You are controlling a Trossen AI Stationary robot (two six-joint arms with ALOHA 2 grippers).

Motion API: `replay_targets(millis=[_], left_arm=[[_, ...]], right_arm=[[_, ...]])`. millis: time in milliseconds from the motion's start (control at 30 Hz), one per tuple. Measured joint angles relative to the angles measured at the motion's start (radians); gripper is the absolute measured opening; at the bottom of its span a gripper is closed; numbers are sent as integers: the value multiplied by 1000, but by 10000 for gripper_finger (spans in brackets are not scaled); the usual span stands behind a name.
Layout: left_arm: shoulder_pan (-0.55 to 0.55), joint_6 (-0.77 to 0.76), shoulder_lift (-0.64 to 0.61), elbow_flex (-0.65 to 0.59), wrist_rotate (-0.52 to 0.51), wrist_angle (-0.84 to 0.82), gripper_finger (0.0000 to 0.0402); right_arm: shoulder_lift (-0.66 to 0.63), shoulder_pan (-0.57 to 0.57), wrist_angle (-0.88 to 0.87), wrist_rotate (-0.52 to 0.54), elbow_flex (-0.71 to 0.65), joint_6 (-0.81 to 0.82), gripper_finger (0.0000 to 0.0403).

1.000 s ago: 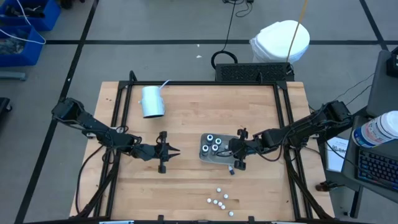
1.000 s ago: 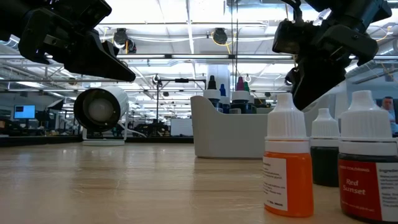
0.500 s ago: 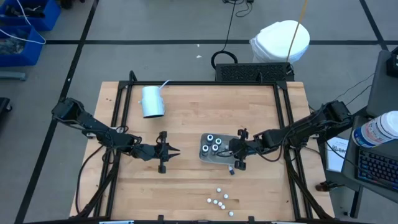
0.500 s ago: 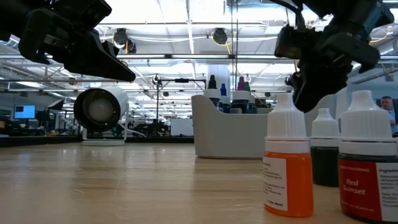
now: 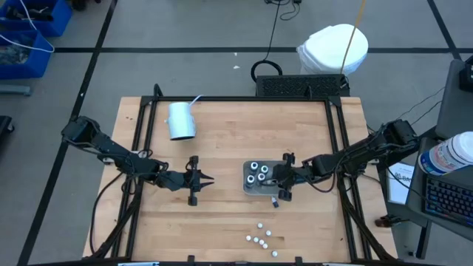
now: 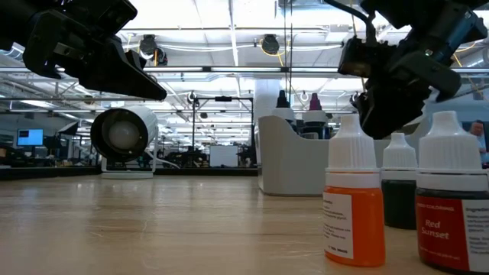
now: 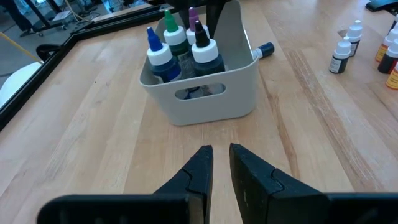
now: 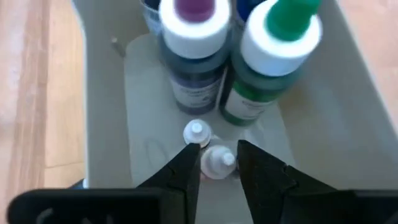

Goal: Pick & Place food coloring
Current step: Put the orange food coloring bottle into the gray bin

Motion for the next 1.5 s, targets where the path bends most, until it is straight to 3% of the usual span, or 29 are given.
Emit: replay_targets(millis=[300,500,633,733,900,1033,1167,1300,1500], left_arm=[[0,0,0,0,0,0,63],[0,1,0,0,-2,1,63],[0,52,0,1,-14,13,63],[0,93,0,1,-14,54,63],[1,128,0,1,-22,81,63],[-8,125,2,1,-24,101,63],[-41,128,29,22,2,99,62],[-141,222,124,142,47,108,61],[-240,305,346,392,1,30,10]], right_arm=[[-5,-5,-27,-26,9,13,143],[-99,1,-219,-53,121,-17,131],[-225,52,-159,-3,131,-90,103],[-325,111,-56,76,81,-190,69],[-446,154,0,217,-45,-204,7],[-512,155,41,211,-175,-196,13],[-562,159,227,212,-315,-166,9],[-573,185,430,212,-427,-206,2],[-590,205,478,184,-479,-280,1]])
